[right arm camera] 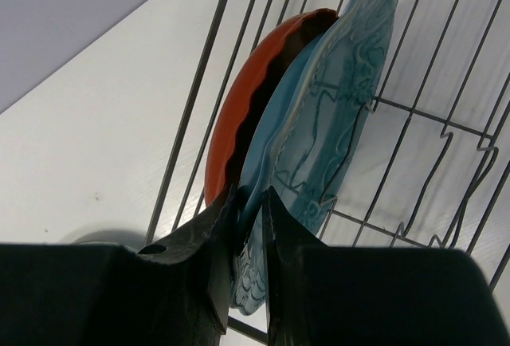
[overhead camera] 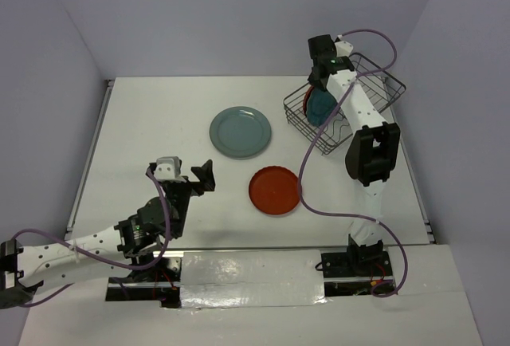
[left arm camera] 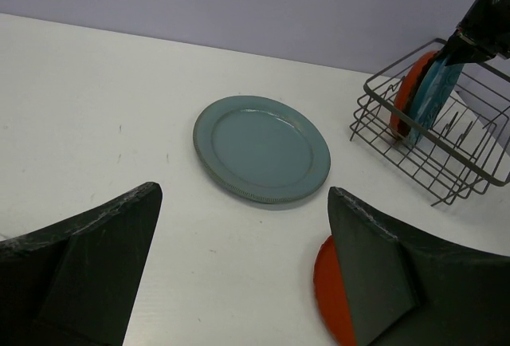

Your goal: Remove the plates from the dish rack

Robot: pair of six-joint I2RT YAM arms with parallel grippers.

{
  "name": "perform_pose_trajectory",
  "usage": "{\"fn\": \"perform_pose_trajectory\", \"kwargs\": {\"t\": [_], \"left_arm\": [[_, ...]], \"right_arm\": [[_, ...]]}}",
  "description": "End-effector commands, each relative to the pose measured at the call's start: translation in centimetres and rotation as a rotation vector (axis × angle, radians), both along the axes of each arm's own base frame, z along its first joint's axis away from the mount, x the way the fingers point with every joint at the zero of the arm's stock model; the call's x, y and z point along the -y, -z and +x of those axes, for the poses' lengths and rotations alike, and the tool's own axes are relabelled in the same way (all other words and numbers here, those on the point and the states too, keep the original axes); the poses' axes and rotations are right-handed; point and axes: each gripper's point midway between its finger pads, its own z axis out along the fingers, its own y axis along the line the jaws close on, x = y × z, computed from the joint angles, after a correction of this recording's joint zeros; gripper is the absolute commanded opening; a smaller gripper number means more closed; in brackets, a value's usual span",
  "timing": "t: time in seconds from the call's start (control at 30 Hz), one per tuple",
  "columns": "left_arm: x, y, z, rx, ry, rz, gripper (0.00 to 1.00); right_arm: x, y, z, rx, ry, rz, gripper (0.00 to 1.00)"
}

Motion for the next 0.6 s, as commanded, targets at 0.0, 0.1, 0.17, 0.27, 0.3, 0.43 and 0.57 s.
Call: {"fn": "perform_pose_trajectory", "kwargs": {"t": [0.0,0.1,0.17,0.27,0.3,0.43,0.57], "left_arm": [[0.0,-1.9,0.0,0.026,-0.005,-0.064,0.98],[-0.1,-1.9,0.0,0.027,-0.007,-0.067,0.98],[-0.1,-1.9,0.0,0.028,-0.006,-0.067,0.98],[0.0,-1.8,0.0,0.026,-0.006,-0.061,0.98],[0.0,-1.8,0.0,0.026,-0.007,-0.058,0.98],[0.1,-1.8,0.1,0.024,-0.009,-0.054,0.98],[0.1,-1.8,0.1,0.022,-0.01,-0.05,0.98]], "right_arm": [[0.3,-10.1,-0.4,0.212,-0.007,0.021,0.0],[0.2,-11.0,-0.5,0.228,-0.009,0.024,0.0],[0.3,-11.4,-0.5,0.24,-0.012,0.024,0.0],[0.4,-11.9,-0.4,0.251,-0.01,0.023,0.0],[0.3,-11.8,-0.4,0.246,-0.011,0.023,0.0],[0.3,-12.7,-0.4,0.267,-0.018,0.028,0.0],[0.4,-13.7,-0.5,0.285,-0.017,0.027,0.0]]}}
